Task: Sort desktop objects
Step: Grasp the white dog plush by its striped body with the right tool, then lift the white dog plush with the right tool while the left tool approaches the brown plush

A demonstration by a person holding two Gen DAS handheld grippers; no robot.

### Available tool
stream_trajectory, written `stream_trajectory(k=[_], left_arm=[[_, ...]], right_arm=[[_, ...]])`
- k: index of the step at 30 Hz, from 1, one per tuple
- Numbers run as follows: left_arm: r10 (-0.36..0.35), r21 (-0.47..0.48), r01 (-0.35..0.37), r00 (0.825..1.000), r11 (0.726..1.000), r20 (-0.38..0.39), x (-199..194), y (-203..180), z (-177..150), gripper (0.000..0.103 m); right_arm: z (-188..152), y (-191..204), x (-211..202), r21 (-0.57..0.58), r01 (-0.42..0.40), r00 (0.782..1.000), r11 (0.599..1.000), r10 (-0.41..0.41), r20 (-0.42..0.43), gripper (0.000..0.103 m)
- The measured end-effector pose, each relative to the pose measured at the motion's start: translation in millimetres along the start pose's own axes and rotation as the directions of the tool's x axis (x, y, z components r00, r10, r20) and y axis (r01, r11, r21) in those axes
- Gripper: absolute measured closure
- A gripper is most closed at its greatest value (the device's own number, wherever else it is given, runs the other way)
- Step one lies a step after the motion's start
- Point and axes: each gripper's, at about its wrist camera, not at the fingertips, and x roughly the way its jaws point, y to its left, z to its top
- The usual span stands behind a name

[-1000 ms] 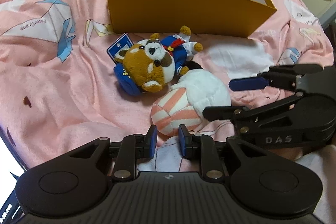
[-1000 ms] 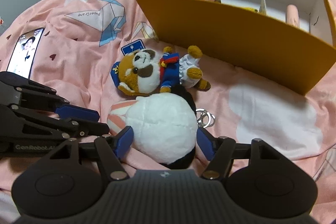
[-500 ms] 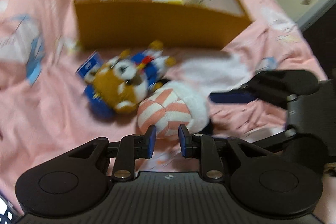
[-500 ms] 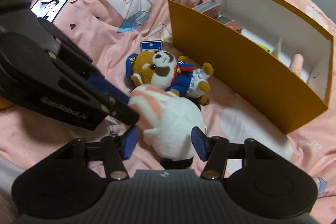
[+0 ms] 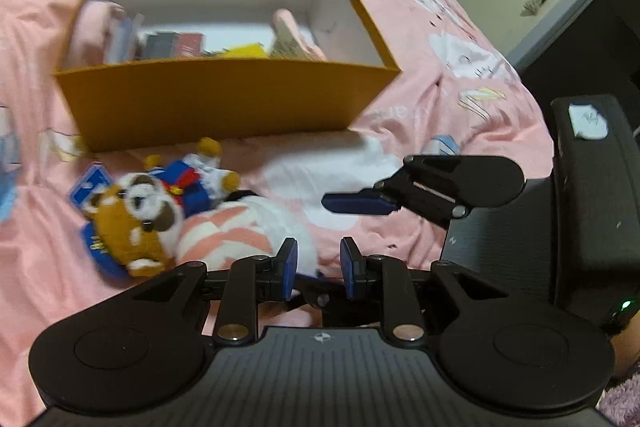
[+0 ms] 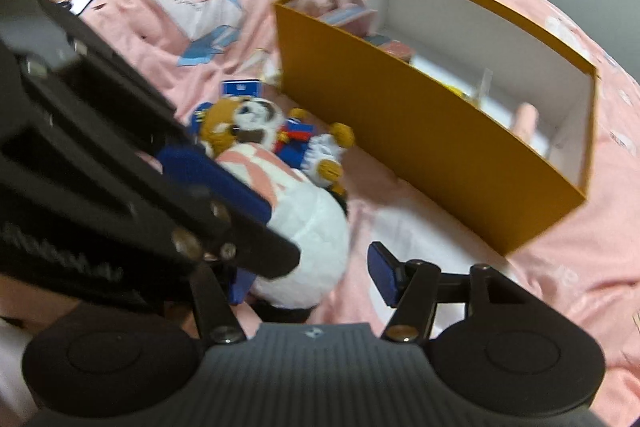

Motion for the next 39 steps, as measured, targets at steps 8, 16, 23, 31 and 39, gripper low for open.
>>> stream_trajectory(k=[8,16,23,31,39], left_arm=[[0.171,-0.073,-0.169,0.985,0.983,0.021,-20.2,27.1,-5.3,0.078],[0.269,-0.132,-0.267,0.963,0.955,0.000,-24.9,45.0,-9.8,0.077],[0.296,-0.181,-0.291,0.955,0.939,-0.001,-30.4,57.9,-14.2,0.077],[0.279,-0.178,-0.278,0.960,0.944,-0.019,-25.9,60.3,-14.7,0.077],[0.272,-0.131,-0.275,0.961,0.952,-0.041,-17.1,51.8,-12.2,0.077]], right_arm=[[21.9,34.6,6.4,-0.222,-0.055,0.997,0.974,0.063,0.032,0.041],[39.0,52.1,32.5,-0.371,-0.100,0.994,0.923,0.105,-0.008,0.037],[38.4,52.5,40.3,-0.352,-0.060,0.998,0.934,0.062,-0.007,0.046],[15.5,-3.1,-5.9,-0.031,-0.021,1.000,0.999,0.022,0.016,0.051],[-31.4,-50.0,-38.3,0.214,0.015,0.999,0.977,-0.007,-0.038,0.053]])
